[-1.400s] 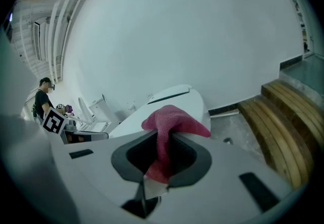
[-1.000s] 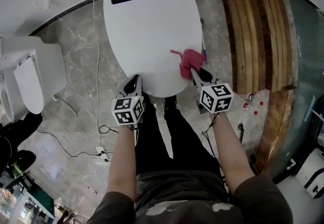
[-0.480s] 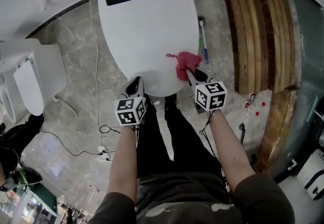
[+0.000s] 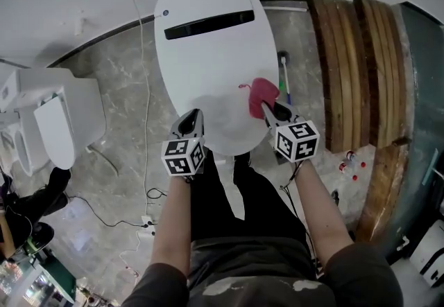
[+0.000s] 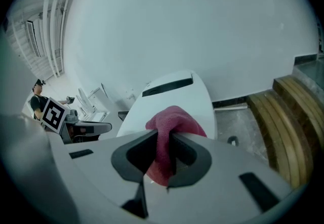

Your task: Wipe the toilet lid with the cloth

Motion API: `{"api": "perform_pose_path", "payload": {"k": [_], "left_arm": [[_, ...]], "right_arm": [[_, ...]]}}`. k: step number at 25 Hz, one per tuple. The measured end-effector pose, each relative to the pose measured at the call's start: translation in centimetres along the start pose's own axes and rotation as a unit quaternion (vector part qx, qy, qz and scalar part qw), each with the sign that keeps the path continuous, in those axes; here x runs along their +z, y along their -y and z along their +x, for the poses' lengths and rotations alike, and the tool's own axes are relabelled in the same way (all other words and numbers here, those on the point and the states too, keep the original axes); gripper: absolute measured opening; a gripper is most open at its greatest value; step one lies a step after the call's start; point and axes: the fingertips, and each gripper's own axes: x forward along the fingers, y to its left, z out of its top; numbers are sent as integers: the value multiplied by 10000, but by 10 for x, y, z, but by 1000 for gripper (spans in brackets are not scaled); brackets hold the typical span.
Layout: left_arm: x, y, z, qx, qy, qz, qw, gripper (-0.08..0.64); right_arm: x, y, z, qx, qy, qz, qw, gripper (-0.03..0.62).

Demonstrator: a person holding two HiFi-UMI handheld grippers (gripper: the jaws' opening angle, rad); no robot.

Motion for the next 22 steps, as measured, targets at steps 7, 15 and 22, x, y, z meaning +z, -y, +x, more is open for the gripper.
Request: {"api": "perform_pose_path", "payload": {"k": [7, 15, 22], "left_arm": [[51, -43, 27, -20, 137, -63, 9999, 27], [127, -105, 67, -155, 286, -31, 9995, 26], [185, -156, 107, -453, 203, -74, 9987, 28]], "right_arm": [[50, -27, 43, 160, 17, -239, 9996, 49], [130, -72, 139, 316, 93, -448, 9985, 49], [204, -120, 229, 435, 132, -666, 9967, 49]]}}
